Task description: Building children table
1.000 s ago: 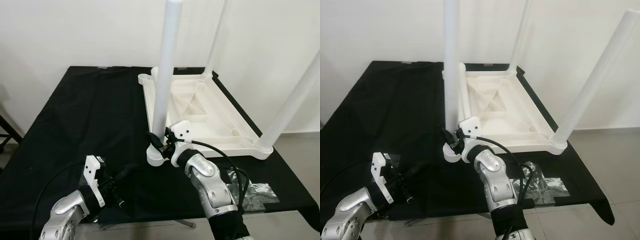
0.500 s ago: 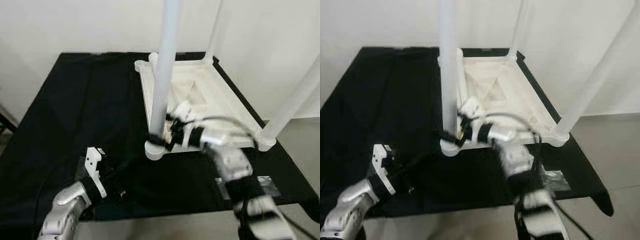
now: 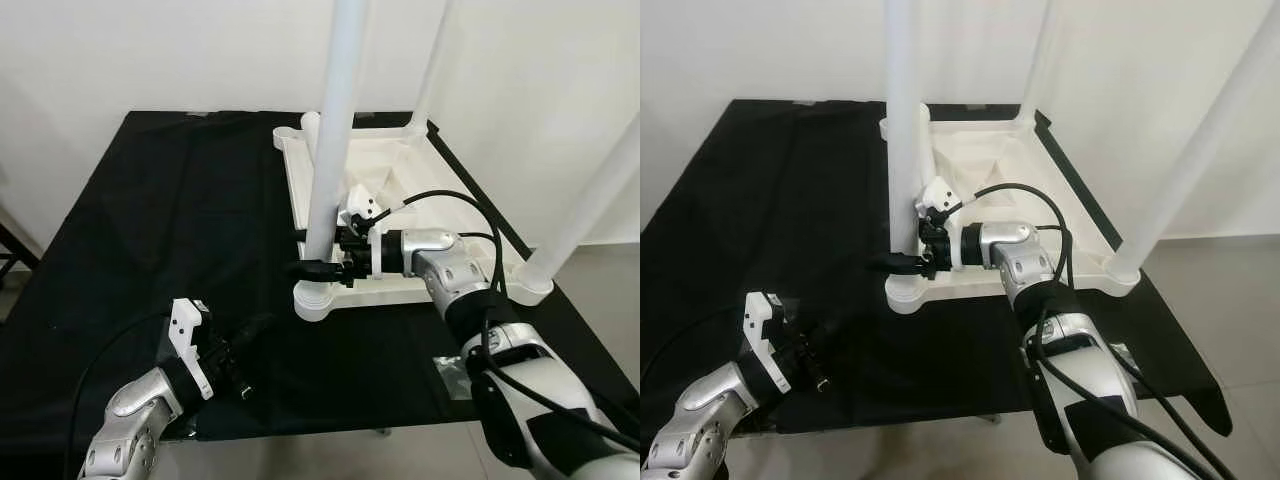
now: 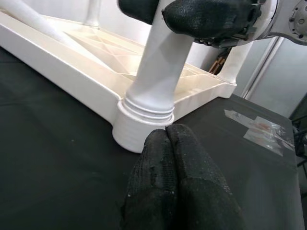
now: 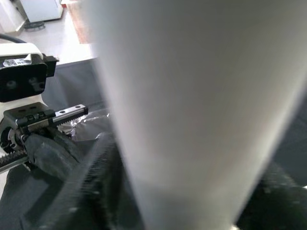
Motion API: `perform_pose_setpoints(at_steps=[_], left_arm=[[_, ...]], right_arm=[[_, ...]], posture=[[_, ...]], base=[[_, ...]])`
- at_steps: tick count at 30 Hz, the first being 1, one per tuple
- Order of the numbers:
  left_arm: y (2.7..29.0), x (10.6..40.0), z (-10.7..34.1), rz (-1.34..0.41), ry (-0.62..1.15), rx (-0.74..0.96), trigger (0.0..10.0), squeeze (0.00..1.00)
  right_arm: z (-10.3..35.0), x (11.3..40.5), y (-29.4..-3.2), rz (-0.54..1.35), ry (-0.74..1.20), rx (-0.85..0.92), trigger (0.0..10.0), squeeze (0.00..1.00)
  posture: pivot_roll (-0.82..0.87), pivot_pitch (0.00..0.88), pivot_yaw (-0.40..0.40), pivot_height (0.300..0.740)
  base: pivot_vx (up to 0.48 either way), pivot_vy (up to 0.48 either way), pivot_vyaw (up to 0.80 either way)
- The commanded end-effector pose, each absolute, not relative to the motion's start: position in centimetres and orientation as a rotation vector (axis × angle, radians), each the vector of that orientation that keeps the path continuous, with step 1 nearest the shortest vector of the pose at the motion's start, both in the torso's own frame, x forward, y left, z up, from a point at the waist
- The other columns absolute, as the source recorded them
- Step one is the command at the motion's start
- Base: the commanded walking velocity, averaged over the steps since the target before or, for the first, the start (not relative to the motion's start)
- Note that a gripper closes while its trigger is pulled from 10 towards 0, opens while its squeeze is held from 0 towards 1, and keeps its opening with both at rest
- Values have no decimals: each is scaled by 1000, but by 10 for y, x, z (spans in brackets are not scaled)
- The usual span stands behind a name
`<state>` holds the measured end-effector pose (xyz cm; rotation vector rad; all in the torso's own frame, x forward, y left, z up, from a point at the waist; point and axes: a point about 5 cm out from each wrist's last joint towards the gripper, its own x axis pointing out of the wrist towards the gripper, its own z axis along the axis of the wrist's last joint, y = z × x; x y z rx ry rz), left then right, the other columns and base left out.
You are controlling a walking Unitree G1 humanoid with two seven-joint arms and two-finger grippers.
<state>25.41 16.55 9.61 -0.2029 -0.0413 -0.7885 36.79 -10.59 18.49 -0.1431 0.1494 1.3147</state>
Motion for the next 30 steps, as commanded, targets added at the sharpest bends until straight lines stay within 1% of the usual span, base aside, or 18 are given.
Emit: perform_pose_setpoints(at_steps=[1, 6, 8, 9, 10, 12, 13, 14, 15, 16, 17, 18, 19, 21, 22, 24, 26, 30], left_arm=[[166, 253, 93, -793, -24, -202, 10000, 0], [166, 252, 93, -794, -23, -202, 10000, 0], [166, 252, 93, -796, -22, -202, 10000, 0], [166, 252, 93, -796, -22, -202, 10000, 0], [166, 251, 93, -797, -22, -201, 10000, 0], [166, 251, 93, -797, -22, -201, 10000, 0], [166, 251, 93, -799, -22, -201, 10000, 0], [166, 251, 93, -799, -22, -201, 10000, 0], [166, 250, 93, -800, -22, -200, 10000, 0], [167, 248, 94, -801, -22, -199, 10000, 0], [167, 248, 94, -801, -22, -199, 10000, 0], [168, 247, 95, -802, -22, -198, 10000, 0], [169, 247, 96, -802, -21, -195, 10000, 0], [169, 247, 96, -802, -21, -195, 10000, 0], [170, 247, 96, -806, -17, -191, 10000, 0], [169, 247, 96, -812, -11, -196, 10000, 0], [169, 246, 95, -817, -9, -198, 10000, 0], [170, 246, 95, -816, -9, -199, 10000, 0]], right_arm=[[184, 366, -111, 1351, 144, -122, 0, 0], [176, 363, -124, 1345, 155, -116, 0, 0], [164, 356, -139, 1324, 175, -117, 0, 0], [164, 356, -139, 1324, 175, -117, 0, 0], [159, 354, -145, 1313, 184, -120, 0, 0], [159, 354, -145, 1313, 184, -120, 0, 0], [148, 349, -153, 1254, 211, -148, 0, 0], [148, 349, -153, 1254, 211, -148, 0, 0], [135, 344, -157, 1170, 254, -174, 0, 0], [110, 336, -146, 828, 303, -147, 0, 0], [110, 336, -146, 828, 303, -147, 0, 0], [95, 322, -143, 569, 346, -132, 0, 0], [86, 300, -129, 468, 377, -99, 0, 0], [86, 300, -129, 468, 377, -99, 0, 0], [91, 283, -106, 530, 357, -113, 0, 0], [96, 285, -105, 554, 333, -150, 0, 0], [96, 286, -105, 560, 335, -155, 0, 0], [96, 287, -97, 585, 344, -163, 0, 0]], posture=[[67, 28, -69, 740], [61, 31, -65, 740], [56, 43, -58, 740], [56, 43, -58, 740], [55, 45, -57, 740], [55, 45, -57, 740], [49, 54, -58, 740], [49, 54, -58, 740], [43, 63, -63, 740], [37, 84, -62, 740], [37, 84, -62, 740], [37, 88, -60, 740], [29, 103, -45, 740], [29, 103, -45, 740], [16, 102, -32, 740], [18, 102, -34, 740], [21, 101, -42, 740], [28, 96, -42, 740]], base=[[0, 0, 0], [0, 0, 0], [0, 0, 0], [0, 0, 0], [0, 0, 0], [0, 0, 0], [0, 0, 0], [0, 0, 0], [0, 0, 0], [0, 0, 0], [0, 0, 0], [0, 0, 0], [0, 0, 0], [0, 0, 0], [0, 0, 0], [0, 0, 0], [0, 0, 0], [0, 0, 0]])
